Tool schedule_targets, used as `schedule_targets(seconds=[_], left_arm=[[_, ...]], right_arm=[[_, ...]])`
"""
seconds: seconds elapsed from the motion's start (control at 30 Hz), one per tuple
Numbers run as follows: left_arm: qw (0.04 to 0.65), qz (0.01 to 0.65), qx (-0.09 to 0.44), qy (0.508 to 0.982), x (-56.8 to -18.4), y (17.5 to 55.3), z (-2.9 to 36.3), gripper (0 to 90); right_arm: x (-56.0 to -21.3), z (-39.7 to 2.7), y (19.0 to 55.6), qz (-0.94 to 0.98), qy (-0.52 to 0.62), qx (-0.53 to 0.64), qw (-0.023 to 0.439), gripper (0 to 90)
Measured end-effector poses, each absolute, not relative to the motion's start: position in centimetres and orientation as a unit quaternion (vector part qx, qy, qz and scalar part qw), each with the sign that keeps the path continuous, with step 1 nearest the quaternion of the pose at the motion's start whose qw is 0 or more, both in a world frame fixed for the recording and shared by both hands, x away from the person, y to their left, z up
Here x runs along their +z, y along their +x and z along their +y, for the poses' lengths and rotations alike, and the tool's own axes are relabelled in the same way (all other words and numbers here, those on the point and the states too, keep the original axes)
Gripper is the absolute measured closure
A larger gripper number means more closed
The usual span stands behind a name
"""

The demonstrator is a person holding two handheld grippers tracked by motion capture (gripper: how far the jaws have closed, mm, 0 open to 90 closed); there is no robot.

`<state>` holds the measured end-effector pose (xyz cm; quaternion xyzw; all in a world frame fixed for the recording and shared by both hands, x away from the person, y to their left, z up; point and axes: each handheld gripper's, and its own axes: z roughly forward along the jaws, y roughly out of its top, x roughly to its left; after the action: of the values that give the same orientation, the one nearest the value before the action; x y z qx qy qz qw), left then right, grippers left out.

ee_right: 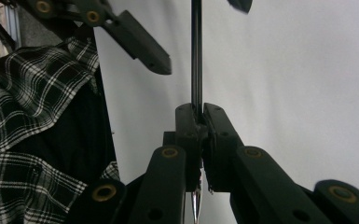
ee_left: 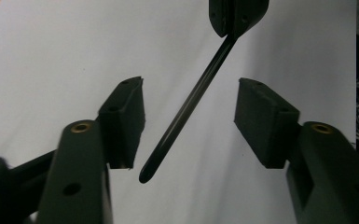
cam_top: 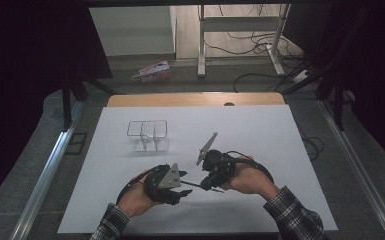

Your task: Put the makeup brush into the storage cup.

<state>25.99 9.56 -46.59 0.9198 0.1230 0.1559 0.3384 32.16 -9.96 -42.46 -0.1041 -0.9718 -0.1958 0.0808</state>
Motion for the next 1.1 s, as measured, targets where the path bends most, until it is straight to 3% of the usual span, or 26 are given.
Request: schedule_targets(seconds=[0.33,0.63,0.73,0.8,0.93,1.1], left_arm=[[0.325,0.115,0.152,0.926,-46.91,26.13,9.63,60.4],[0.316,0.103,0.151,0.931,-47.08,25.87,9.30,66.4],[0.306,0.084,0.129,0.939,-47.28,25.94,9.35,77.6],[0.301,0.072,0.119,0.944,-47.42,25.82,9.14,85.1],[0.301,0.077,0.099,0.945,-47.46,26.05,9.31,85.5],[0.307,0.101,0.086,0.942,-47.53,26.42,9.73,85.5]], right_arm=[[-42.64,-10.06,32.02,-0.973,-0.100,-0.190,0.087,85.5],[-42.69,-9.58,31.87,-0.974,-0.092,-0.187,0.088,85.5],[-42.69,-9.46,31.88,-0.974,-0.091,-0.189,0.085,84.8],[-42.52,-9.54,31.96,-0.973,-0.091,-0.201,0.066,81.3],[-42.40,-9.82,32.15,-0.972,-0.098,-0.209,0.050,66.2],[-42.37,-10.38,32.15,-0.969,-0.108,-0.220,0.039,57.6]])
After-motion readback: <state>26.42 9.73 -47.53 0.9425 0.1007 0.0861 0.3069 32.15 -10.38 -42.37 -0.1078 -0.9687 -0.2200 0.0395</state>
